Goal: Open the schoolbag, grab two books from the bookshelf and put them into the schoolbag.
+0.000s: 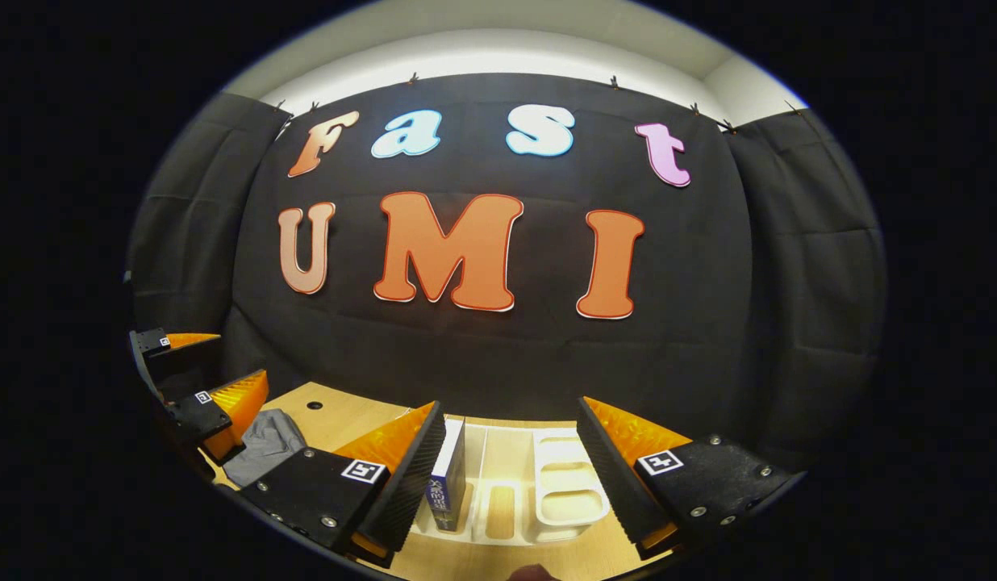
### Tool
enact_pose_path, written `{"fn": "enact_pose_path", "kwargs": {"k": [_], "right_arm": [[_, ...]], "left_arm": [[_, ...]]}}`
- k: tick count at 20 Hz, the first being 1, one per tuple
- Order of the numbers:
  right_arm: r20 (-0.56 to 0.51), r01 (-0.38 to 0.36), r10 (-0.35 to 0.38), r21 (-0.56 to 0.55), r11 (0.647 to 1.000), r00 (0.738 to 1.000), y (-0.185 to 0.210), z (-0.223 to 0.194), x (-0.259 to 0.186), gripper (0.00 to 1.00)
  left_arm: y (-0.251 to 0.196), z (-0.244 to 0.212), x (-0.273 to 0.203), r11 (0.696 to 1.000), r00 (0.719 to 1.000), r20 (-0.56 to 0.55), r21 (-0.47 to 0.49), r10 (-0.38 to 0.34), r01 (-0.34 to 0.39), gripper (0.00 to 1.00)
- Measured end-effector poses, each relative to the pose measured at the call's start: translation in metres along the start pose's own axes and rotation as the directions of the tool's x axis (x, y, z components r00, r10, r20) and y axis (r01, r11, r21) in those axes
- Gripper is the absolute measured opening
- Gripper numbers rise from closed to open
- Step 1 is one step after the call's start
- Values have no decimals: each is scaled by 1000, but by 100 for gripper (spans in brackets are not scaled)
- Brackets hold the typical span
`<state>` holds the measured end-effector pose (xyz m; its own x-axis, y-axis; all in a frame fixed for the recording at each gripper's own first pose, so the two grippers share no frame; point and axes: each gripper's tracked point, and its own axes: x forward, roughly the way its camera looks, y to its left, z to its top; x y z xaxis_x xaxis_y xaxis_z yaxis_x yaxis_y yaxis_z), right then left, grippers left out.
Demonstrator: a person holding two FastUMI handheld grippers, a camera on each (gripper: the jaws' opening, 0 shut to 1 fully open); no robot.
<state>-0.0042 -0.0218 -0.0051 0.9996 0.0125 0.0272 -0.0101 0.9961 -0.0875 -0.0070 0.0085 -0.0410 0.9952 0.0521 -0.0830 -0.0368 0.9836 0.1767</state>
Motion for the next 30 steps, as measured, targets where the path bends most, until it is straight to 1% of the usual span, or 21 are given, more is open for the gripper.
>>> {"fn": "enact_pose_path", "kwargs": {"k": [1, 3, 5, 6, 9, 12, 15, 16, 19, 23, 24, 26, 27, 29, 30], "right_arm": [[1, -1, 1, -11, 1000, 1000, -3, -1, 0, 97], [4, 2, -2, -35, 999, 1000, -11, -4, 0, 98], [11, 23, -22, -78, 997, 1000, -23, -6, 3, 98], [15, 23, -22, -88, 996, 1000, -26, -6, 5, 98], [24, -2, 4, -94, 996, 1000, -29, -6, 9, 97], [20, -34, 36, -88, 996, 999, -31, -13, 14, 97], [17, -50, 52, -85, 995, 999, -33, -18, 21, 98], [13, -48, 50, -86, 995, 999, -35, -20, 23, 97], [3, -55, 55, -80, 995, 998, -35, -23, 26, 98], [-1, -49, 49, -90, 995, 999, -39, -25, 28, 97], [-7, -55, 54, -89, 995, 999, -38, -26, 29, 97], [-13, -50, 49, -90, 995, 999, -40, -28, 29, 98], [-17, -48, 47, -90, 995, 999, -41, -29, 29, 98], [-16, -36, 35, -91, 995, 999, -46, -29, 29, 97], [-14, -33, 32, -89, 996, 999, -47, -28, 29, 98]], "left_arm": [[1, -9, -1, 1000, 1000, -14, 27, 4, -4, 97], [0, -32, 1, 996, 998, -65, 85, 1, 5, 97], [1, -62, 2, 995, 989, -144, 99, -10, 24, 97], [5, -74, 3, 992, 985, -172, 123, 5, 16, 97], [15, -101, 0, 974, 976, -213, 227, 50, 0, 97], [17, -135, -6, 955, 962, -265, 296, 65, 17, 97], [16, -176, -14, 916, 944, -317, 398, 91, 46, 97], [15, -186, -17, 898, 942, -321, 435, 95, 58, 97], [14, -224, -21, 843, 918, -378, 526, 116, 110, 96], [22, -262, -22, 793, 886, -434, 593, 166, 142, 96], [20, -269, -21, 776, 886, -437, 608, 154, 165, 96], [21, -294, -24, 749, 867, -473, 630, 159, 206, 95], [24, -300, -27, 742, 859, -484, 635, 165, 215, 96], [32, -309, -30, 734, 855, -484, 648, 188, 205, 95], [35, -310, -28, 724, 858, -470, 663, 206, 190, 95]]}}
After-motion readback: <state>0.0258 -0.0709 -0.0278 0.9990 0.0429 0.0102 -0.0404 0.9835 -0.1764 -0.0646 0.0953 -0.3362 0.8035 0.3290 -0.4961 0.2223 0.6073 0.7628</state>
